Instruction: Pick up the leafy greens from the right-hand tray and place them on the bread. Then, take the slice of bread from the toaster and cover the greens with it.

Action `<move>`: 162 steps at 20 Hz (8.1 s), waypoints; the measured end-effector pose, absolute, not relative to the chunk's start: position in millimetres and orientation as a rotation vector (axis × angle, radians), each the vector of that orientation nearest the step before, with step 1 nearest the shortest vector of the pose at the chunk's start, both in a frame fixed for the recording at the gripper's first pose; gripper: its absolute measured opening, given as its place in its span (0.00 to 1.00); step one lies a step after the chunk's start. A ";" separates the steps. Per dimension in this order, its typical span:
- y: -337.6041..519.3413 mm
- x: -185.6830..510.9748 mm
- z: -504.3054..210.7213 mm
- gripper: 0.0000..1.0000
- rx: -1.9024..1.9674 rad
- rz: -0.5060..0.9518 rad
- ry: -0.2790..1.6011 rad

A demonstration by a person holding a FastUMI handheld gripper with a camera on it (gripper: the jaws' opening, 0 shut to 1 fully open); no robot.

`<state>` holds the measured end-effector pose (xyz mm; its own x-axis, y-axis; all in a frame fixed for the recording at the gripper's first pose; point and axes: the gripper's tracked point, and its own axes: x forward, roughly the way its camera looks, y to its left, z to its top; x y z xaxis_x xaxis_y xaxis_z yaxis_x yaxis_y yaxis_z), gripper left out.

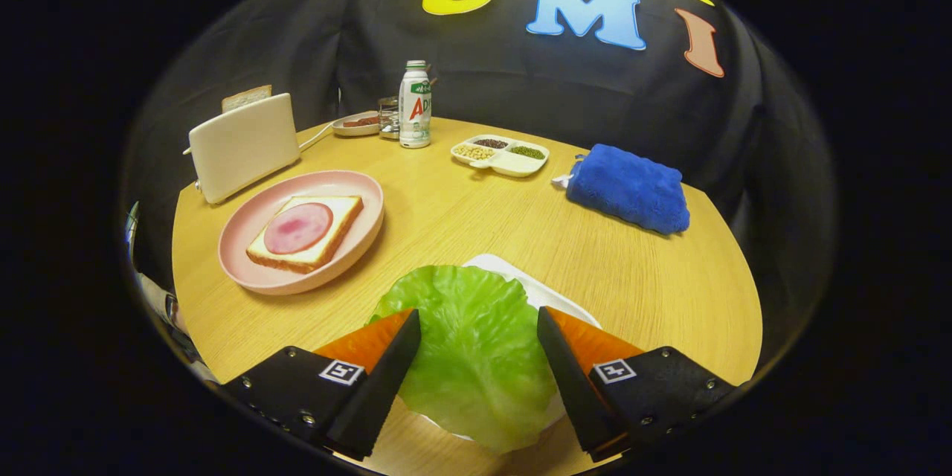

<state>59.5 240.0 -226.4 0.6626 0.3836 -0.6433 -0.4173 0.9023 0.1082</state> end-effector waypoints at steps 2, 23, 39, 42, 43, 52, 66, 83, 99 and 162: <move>239.1 56.1 -226.4 0.96 0.011 0.460 0.725; 272.6 65.6 -145.1 0.00 0.095 0.418 0.501; 461.7 60.7 -114.6 0.00 0.226 0.724 0.426; 465.5 73.3 -144.8 0.00 0.203 0.699 0.472; 459.7 79.8 -153.1 0.00 0.163 0.670 0.467; 442.2 90.0 -167.0 0.99 -0.024 0.566 0.388; 367.6 75.0 -38.7 0.97 -0.162 0.271 0.065; 594.2 33.7 57.8 0.96 0.024 0.662 -0.086; 708.5 99.7 -5.9 0.94 0.175 0.593 0.055; 482.9 38.1 -152.6 0.21 0.149 0.536 0.382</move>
